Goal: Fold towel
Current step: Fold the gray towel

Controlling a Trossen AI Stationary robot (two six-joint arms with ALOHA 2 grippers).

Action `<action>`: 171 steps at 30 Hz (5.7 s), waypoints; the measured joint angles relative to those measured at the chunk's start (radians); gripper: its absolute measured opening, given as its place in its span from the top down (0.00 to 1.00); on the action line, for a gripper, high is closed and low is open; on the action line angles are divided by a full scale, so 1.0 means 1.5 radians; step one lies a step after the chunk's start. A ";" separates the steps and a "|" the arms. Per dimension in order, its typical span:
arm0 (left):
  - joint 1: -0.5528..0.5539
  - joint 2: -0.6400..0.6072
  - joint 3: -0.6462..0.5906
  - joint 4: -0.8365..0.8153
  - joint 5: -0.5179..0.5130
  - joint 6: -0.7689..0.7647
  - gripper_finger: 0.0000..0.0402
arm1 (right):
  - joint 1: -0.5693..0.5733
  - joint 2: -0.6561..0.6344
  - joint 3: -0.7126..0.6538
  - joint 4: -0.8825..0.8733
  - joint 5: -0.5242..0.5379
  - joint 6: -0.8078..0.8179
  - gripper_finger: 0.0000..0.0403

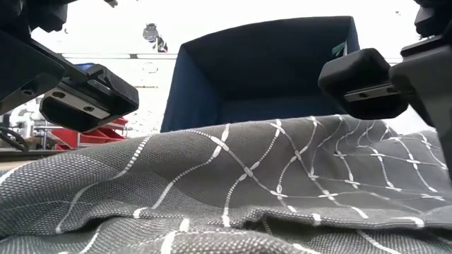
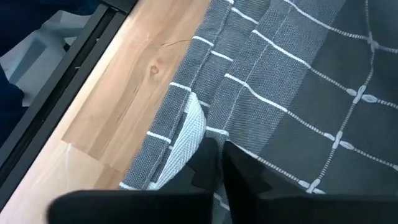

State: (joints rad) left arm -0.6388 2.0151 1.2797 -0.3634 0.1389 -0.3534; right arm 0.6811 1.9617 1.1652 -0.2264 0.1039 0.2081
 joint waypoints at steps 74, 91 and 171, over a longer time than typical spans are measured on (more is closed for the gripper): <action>-0.022 -0.011 0.000 -0.030 0.005 -0.019 0.92 | 0.016 -0.023 0.000 -0.089 -0.105 0.065 0.70; -0.018 -0.012 0.002 -0.074 -0.017 -0.006 0.82 | 0.083 -0.085 0.000 -0.202 -0.088 0.212 0.64; -0.047 -0.038 -0.002 -0.064 -0.140 0.050 0.48 | 0.139 -0.036 0.000 -0.251 -0.059 0.311 0.99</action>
State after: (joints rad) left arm -0.7098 1.9582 1.2771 -0.4586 -0.0717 -0.2782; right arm 0.8894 1.9072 1.1652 -0.6025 0.0151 0.6753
